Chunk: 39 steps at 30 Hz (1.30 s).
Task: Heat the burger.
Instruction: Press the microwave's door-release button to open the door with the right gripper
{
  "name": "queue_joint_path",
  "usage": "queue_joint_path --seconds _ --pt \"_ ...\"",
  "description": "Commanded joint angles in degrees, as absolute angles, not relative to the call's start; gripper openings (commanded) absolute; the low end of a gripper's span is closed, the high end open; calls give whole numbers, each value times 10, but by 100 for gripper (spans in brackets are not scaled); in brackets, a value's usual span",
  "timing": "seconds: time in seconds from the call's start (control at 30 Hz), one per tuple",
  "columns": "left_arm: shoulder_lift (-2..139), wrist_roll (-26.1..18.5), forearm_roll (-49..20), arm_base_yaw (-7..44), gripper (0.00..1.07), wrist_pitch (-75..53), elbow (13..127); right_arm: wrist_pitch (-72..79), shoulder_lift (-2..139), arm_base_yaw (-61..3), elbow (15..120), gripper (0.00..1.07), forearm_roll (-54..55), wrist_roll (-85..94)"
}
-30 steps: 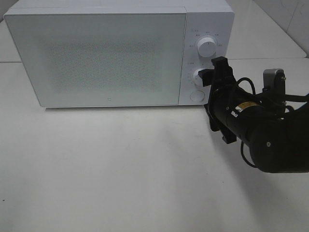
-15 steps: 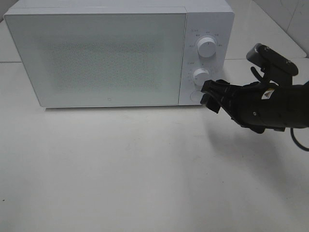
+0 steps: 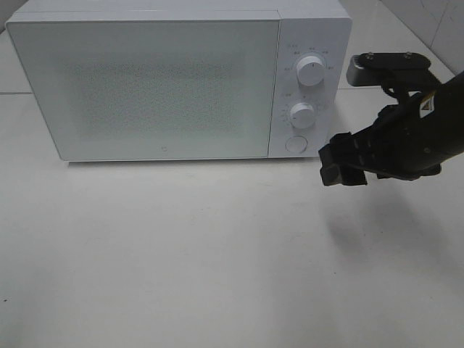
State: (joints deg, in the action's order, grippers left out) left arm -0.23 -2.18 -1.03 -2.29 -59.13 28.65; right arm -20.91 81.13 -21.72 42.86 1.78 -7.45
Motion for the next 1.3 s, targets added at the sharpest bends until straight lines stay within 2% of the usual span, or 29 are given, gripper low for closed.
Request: queue_joint_path --seconds 0.03,0.53,0.93,1.03,1.2,1.3 --pt "-17 -21 -10 -23 98 -589 285 -266 767 -214 434 75 -5 -64" --pt "-17 -21 -10 -23 98 -589 285 -463 561 -214 434 75 -13 -16" --pt "-17 -21 -10 -23 98 -589 285 -546 340 -214 403 75 -15 -13" --pt "-17 -21 -10 -23 98 -589 285 -555 322 -213 394 75 -15 -13" --pt "-17 -21 -10 -23 98 -589 285 -594 216 -151 336 75 -29 -9" --pt "-17 -21 -10 -23 98 -589 285 -600 188 -141 324 75 -34 -10"
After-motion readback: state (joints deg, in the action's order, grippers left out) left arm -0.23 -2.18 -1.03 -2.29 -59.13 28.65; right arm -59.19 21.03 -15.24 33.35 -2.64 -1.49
